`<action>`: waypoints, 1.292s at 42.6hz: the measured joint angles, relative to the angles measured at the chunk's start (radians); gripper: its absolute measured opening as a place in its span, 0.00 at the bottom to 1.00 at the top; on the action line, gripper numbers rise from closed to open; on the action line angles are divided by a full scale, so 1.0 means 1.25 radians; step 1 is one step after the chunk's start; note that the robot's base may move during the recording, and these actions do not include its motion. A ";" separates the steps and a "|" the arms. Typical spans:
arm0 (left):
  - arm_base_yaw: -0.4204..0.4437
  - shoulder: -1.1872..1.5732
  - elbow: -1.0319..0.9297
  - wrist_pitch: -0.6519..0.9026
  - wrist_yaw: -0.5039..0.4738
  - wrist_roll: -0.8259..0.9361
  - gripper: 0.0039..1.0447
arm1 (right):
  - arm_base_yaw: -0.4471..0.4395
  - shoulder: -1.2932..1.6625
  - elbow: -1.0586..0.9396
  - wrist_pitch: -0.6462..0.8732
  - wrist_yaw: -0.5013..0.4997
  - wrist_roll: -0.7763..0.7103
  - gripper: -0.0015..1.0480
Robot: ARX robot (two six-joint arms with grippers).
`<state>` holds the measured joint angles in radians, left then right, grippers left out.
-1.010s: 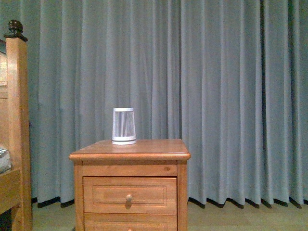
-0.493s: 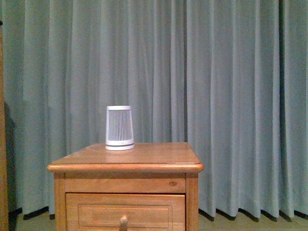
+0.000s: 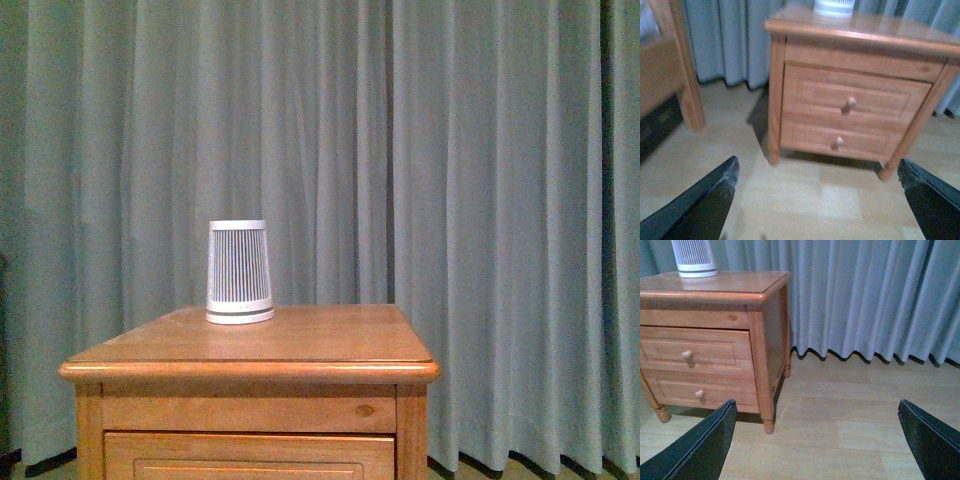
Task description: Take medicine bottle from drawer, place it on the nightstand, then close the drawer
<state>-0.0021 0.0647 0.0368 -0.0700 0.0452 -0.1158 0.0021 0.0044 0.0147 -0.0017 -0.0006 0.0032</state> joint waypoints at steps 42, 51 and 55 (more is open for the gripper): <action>-0.192 1.591 0.698 0.808 -0.143 0.036 0.94 | 0.000 0.000 0.000 0.000 0.000 0.000 0.93; -0.193 1.738 0.845 0.824 -0.146 0.076 0.94 | 0.000 0.000 0.000 0.000 0.000 0.000 0.93; -0.190 1.791 0.896 0.812 -0.147 0.078 0.94 | 0.000 0.000 0.000 0.000 0.000 0.000 0.93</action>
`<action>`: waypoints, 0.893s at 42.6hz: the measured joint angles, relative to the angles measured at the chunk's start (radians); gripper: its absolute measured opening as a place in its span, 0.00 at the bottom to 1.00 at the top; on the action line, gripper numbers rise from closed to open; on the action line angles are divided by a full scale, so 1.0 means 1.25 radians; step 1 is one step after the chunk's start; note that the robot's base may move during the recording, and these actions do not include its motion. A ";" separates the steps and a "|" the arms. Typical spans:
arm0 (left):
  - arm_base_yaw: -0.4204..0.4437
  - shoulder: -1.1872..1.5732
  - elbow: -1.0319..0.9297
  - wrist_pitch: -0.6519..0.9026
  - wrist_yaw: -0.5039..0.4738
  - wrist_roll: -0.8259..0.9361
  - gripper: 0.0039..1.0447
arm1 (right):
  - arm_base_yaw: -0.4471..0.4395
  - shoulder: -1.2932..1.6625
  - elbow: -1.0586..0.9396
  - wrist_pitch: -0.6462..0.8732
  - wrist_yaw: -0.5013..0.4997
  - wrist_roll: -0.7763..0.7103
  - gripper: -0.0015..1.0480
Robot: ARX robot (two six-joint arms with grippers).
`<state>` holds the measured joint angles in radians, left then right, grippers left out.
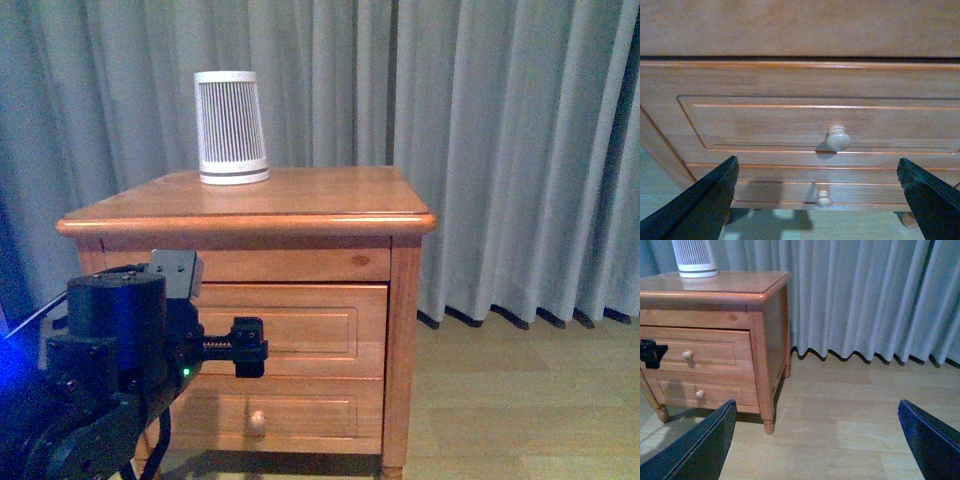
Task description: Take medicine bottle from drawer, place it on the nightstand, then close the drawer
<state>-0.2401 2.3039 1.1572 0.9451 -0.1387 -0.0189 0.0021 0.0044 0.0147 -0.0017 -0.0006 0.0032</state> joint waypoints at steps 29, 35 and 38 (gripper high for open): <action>0.007 0.221 0.323 -0.139 0.006 -0.068 0.94 | 0.000 0.000 0.000 0.000 0.000 0.000 0.93; 0.003 0.239 0.349 -0.150 0.006 -0.070 0.94 | 0.000 0.000 0.000 0.000 0.000 0.000 0.93; 0.000 0.247 0.354 -0.154 0.005 -0.072 0.94 | 0.000 0.000 0.000 0.000 0.000 0.000 0.93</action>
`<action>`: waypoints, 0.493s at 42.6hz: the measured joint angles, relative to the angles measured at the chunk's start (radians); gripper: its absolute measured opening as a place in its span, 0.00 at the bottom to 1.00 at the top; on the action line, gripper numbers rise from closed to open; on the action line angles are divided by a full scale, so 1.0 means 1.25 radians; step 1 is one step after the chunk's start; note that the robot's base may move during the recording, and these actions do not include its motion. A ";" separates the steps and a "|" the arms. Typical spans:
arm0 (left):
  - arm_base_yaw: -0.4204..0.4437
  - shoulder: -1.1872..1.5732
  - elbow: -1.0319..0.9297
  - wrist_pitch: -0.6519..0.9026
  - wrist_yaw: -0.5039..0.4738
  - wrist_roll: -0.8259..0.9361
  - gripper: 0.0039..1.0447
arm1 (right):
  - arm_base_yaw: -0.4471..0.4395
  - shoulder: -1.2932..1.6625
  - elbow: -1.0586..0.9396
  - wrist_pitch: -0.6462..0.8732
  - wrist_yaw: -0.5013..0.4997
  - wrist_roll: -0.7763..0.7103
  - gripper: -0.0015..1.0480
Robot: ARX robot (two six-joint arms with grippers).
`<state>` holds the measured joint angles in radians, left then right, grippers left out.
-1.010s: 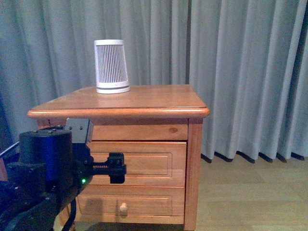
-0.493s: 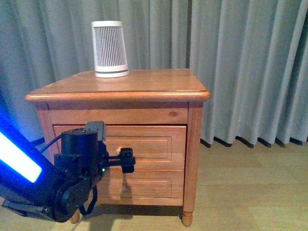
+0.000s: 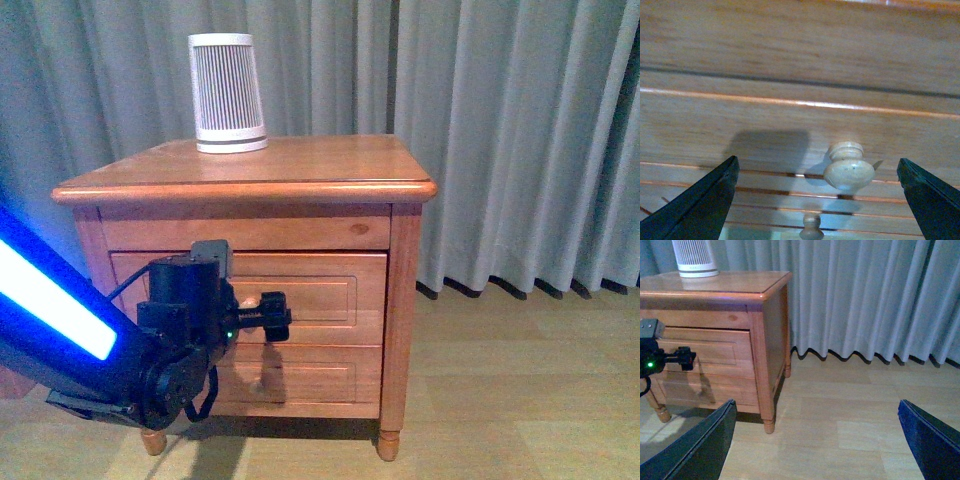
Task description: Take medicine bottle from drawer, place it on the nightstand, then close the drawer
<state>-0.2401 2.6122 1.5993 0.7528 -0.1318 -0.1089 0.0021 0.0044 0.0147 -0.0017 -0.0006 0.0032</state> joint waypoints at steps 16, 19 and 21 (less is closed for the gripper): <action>-0.010 0.023 0.035 -0.011 -0.004 -0.009 0.93 | 0.000 0.000 0.000 0.000 0.000 0.000 0.93; -0.010 0.023 0.039 -0.011 -0.006 -0.009 0.93 | 0.000 0.000 0.000 0.000 0.000 0.000 0.93; -0.010 0.023 0.040 -0.011 -0.006 -0.009 0.91 | 0.000 0.000 0.000 0.000 0.000 0.000 0.93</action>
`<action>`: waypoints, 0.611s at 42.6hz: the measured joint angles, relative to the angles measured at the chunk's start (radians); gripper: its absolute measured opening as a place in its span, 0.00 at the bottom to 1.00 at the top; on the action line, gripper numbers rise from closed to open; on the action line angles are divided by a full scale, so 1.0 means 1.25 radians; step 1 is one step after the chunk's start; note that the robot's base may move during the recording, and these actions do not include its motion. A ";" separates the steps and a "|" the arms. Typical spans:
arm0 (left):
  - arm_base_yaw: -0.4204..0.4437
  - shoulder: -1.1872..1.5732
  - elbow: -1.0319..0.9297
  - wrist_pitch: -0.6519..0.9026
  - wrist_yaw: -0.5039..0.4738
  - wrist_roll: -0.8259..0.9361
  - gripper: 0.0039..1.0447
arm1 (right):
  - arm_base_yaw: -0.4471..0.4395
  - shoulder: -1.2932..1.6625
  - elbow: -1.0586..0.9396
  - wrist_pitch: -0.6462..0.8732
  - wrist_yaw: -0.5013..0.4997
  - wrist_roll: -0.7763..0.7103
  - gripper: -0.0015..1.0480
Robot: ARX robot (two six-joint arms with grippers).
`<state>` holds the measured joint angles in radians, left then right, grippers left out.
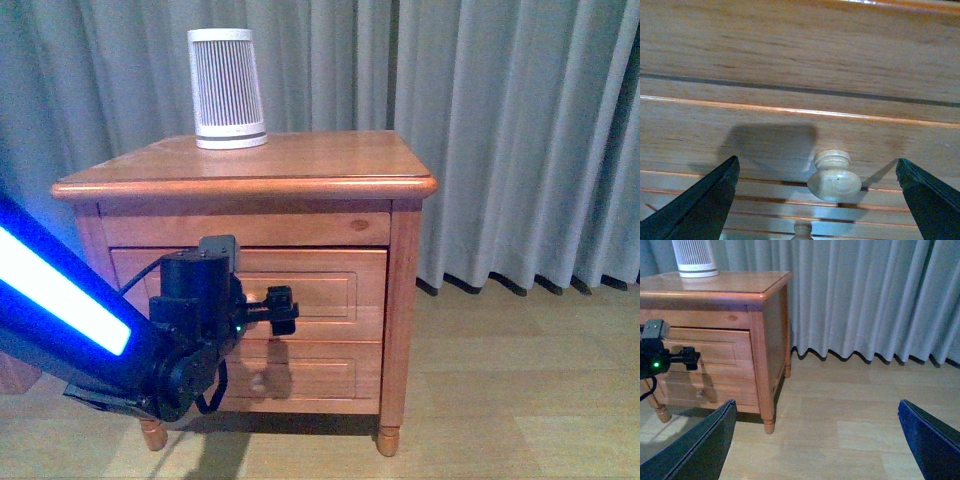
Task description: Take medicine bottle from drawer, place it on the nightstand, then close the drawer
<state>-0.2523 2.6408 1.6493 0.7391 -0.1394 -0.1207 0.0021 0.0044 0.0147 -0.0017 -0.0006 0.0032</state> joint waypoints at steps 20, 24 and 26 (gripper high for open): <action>-0.007 0.007 0.007 -0.009 -0.002 -0.006 0.25 | 0.000 0.000 0.000 0.000 0.000 0.000 0.93; -0.007 0.007 0.007 -0.009 -0.002 -0.006 0.24 | 0.000 0.000 0.000 0.000 0.000 0.000 0.93; -0.007 0.007 0.007 -0.009 -0.002 -0.006 0.24 | 0.000 0.000 0.000 0.000 0.000 0.000 0.93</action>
<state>-0.2611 2.6495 1.6585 0.7284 -0.1417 -0.1287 0.0021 0.0044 0.0147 -0.0017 -0.0006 0.0032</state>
